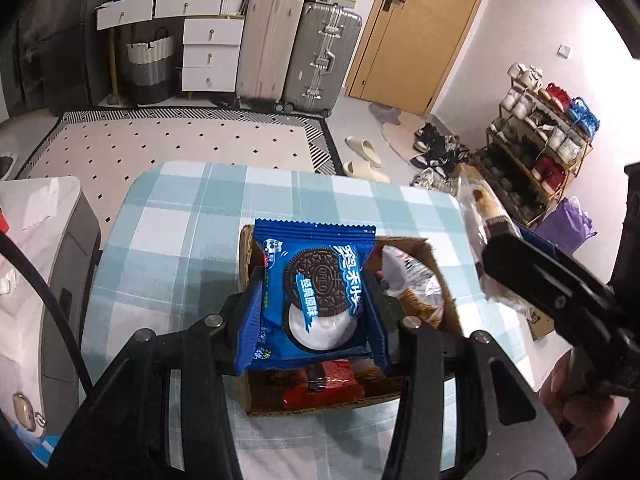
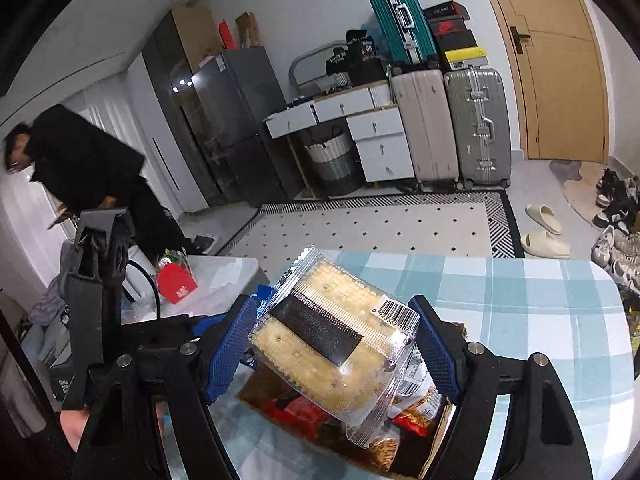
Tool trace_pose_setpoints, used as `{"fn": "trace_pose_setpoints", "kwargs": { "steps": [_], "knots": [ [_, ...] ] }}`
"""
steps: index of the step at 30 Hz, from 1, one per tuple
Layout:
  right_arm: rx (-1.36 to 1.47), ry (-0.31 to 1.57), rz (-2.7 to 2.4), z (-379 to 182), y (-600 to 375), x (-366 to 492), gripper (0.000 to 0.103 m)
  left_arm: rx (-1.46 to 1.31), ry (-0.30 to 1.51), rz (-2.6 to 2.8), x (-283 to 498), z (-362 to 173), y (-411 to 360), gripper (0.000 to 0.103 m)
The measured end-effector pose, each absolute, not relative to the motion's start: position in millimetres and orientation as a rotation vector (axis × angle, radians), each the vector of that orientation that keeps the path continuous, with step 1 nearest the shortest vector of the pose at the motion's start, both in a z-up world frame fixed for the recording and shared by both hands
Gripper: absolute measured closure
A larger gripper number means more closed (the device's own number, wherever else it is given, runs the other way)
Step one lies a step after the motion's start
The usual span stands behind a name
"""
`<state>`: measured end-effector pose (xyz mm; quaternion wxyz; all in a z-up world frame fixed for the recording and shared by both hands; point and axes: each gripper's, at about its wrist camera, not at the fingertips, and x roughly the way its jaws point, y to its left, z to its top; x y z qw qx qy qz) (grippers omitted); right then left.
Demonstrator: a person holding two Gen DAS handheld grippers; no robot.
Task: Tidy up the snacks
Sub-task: 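Open both grippers to drop both packs into the box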
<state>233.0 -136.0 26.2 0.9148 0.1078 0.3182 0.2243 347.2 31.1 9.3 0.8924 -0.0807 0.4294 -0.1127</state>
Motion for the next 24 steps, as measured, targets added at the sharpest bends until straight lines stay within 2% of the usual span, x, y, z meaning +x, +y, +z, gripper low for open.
{"fn": "trace_pose_setpoints", "kwargs": {
  "steps": [16,17,20,22,24],
  "knots": [
    [0.103,0.773,0.414,-25,-127,274,0.024,-0.166,0.961,-0.260,369,-34,25,0.061],
    [0.101,0.777,0.412,-26,-126,274,0.024,-0.167,0.971,-0.263,370,-36,25,0.059],
    [0.122,0.749,0.410,-26,-131,268,0.023,-0.173,0.987,-0.253,370,-37,26,0.041],
    [0.139,0.731,0.408,-23,-135,262,0.022,-0.185,0.971,-0.257,367,-35,28,0.037],
    [0.151,0.715,0.402,-19,-139,257,0.018,-0.185,0.955,-0.252,364,-30,29,0.026]
  ]
}}
